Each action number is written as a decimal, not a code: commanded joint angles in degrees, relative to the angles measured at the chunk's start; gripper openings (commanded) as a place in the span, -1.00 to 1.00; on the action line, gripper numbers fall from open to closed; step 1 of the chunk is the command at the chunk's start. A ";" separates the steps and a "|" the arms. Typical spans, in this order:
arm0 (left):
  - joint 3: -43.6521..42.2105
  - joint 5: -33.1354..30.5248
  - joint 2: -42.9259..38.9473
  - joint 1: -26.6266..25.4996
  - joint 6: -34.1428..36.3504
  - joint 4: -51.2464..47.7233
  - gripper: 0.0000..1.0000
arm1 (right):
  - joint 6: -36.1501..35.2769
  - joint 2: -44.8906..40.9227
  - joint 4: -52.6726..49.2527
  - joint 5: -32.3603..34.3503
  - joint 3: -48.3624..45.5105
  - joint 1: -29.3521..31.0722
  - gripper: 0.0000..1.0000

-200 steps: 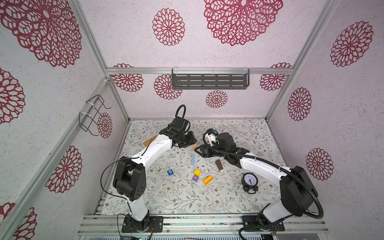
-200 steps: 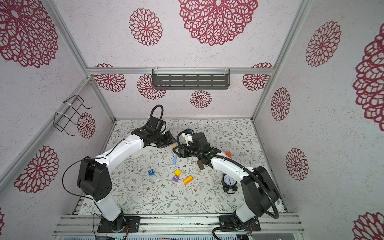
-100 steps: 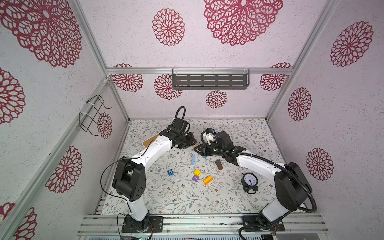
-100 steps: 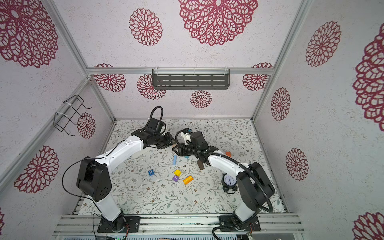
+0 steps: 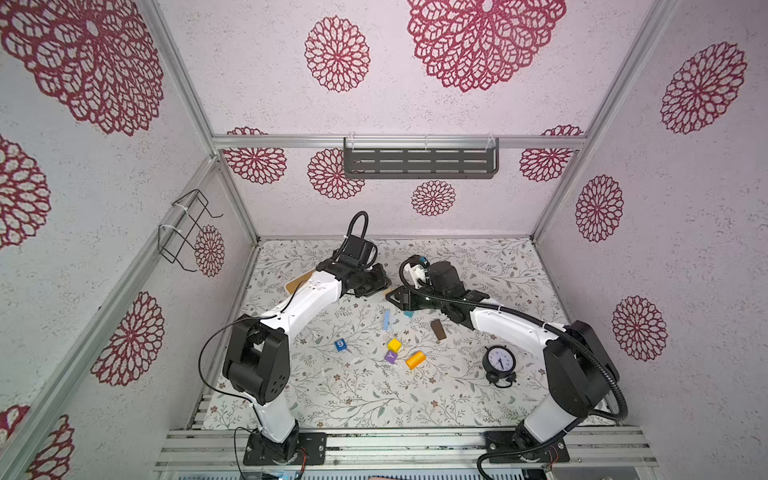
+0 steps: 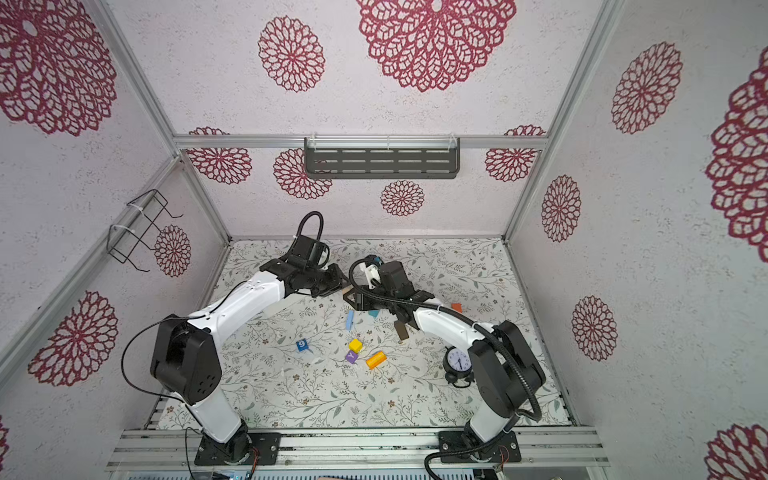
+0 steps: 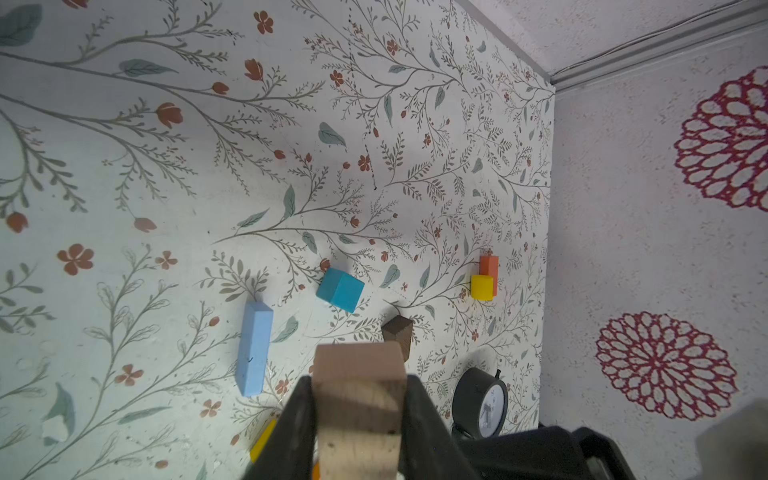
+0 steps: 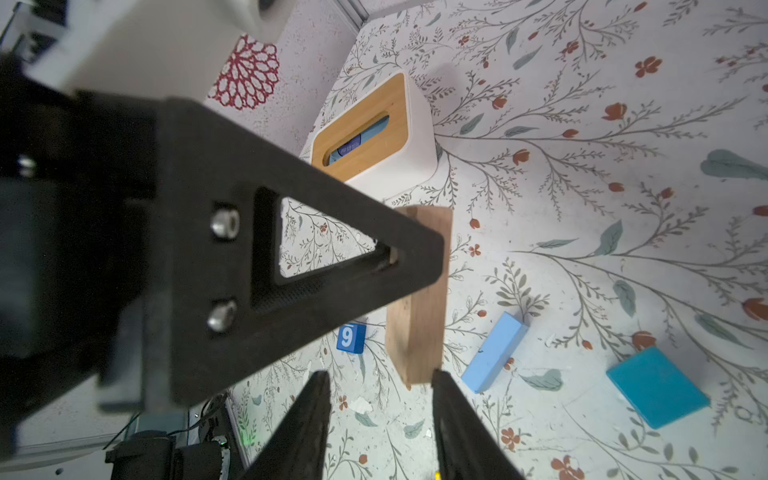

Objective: Build the wood block tower
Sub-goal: 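Pass the beige block from the left gripper into the right gripper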

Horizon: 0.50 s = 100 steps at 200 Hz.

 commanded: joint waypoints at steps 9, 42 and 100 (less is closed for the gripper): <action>-0.69 2.22 -3.72 -0.29 0.22 0.79 -0.56 | -1.18 0.18 0.00 1.58 1.74 -0.74 0.00; -0.45 2.40 -3.84 -0.24 0.35 0.54 -0.56 | -1.45 0.38 -0.26 1.36 2.18 -0.82 0.01; -0.93 3.03 -3.46 -0.25 0.21 1.05 -0.56 | -0.86 0.53 1.01 0.68 2.33 -0.91 -0.28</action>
